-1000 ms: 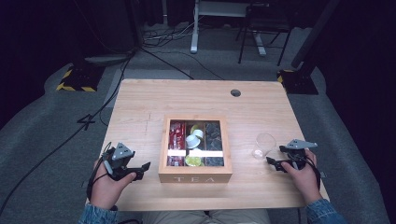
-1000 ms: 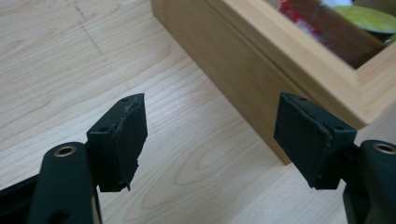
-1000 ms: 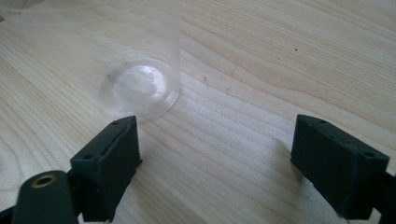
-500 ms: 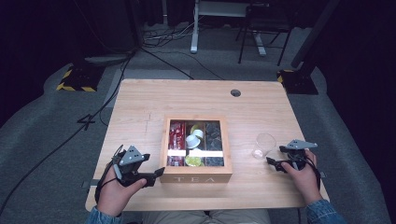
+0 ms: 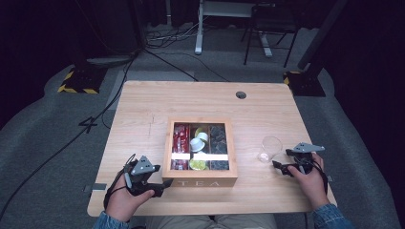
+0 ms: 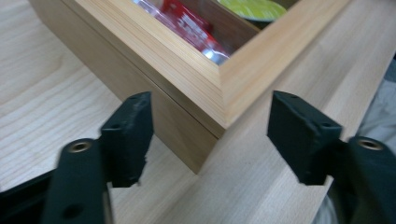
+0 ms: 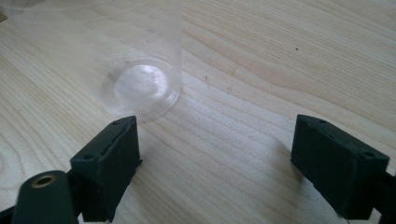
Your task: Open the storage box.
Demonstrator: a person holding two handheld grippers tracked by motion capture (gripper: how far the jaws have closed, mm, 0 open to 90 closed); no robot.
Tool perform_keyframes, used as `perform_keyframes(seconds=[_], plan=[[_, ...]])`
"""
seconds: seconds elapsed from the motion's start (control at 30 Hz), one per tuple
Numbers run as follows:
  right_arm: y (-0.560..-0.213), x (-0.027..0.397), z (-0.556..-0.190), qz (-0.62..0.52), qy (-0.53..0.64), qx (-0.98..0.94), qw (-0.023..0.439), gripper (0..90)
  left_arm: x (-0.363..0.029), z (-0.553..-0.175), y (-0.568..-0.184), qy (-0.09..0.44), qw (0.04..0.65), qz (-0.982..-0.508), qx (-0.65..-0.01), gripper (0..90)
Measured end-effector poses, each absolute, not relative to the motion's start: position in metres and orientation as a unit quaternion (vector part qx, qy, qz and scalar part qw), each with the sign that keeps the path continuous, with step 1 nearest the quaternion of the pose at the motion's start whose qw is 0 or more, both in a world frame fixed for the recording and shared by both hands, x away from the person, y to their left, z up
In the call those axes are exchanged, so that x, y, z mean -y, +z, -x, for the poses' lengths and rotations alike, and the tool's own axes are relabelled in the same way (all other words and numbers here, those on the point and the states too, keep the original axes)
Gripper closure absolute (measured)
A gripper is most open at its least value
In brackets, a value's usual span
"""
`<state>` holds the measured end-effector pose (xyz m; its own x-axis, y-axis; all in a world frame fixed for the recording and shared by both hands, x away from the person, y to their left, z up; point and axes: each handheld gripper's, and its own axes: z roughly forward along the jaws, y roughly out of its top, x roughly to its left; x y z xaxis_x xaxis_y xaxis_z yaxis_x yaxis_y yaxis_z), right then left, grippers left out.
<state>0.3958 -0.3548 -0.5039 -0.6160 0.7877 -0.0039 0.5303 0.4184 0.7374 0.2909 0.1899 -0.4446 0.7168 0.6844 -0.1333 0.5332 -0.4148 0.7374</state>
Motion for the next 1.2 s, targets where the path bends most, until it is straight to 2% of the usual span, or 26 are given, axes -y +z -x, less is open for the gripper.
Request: perform_keyframes(seconds=[0.07, 0.1, 0.13, 0.27, 1.0, 1.1, 1.2], plan=[[-0.504, 0.355, -0.396, -0.400, 0.361, -0.823, 0.178, 15.4, -0.188, -0.290, -0.446, 0.092, 0.392, -0.841, -0.362, 41.4], [-0.504, 0.355, -0.396, -0.400, 0.361, -0.823, 0.178, 15.4, -0.188, -0.290, -0.447, 0.096, 0.383, -0.845, -0.360, 41.4], [-0.504, 0.355, -0.396, -0.400, 0.361, -0.823, 0.178, 15.4, -0.189, -0.290, -0.447, 0.097, 0.380, -0.847, -0.359, 46.9], [-0.504, 0.355, -0.396, -0.400, 0.361, -0.823, 0.178, 15.4, -0.189, -0.289, -0.447, 0.094, 0.365, -0.855, -0.357, 52.3], [-0.504, 0.355, -0.394, -0.400, 0.362, -0.824, 0.175, 15.4, -0.194, -0.285, -0.433, 0.095, 0.361, -0.861, -0.346, 72.2], [-0.501, 0.358, -0.391, -0.401, 0.373, -0.821, 0.159, 17.1, -0.194, -0.285, -0.433, 0.095, 0.359, -0.862, -0.345, 72.3], [-0.491, 0.360, -0.388, -0.399, 0.387, -0.814, 0.166, 16.9, -0.194, -0.285, -0.432, 0.096, 0.361, -0.862, -0.344, 72.3]])
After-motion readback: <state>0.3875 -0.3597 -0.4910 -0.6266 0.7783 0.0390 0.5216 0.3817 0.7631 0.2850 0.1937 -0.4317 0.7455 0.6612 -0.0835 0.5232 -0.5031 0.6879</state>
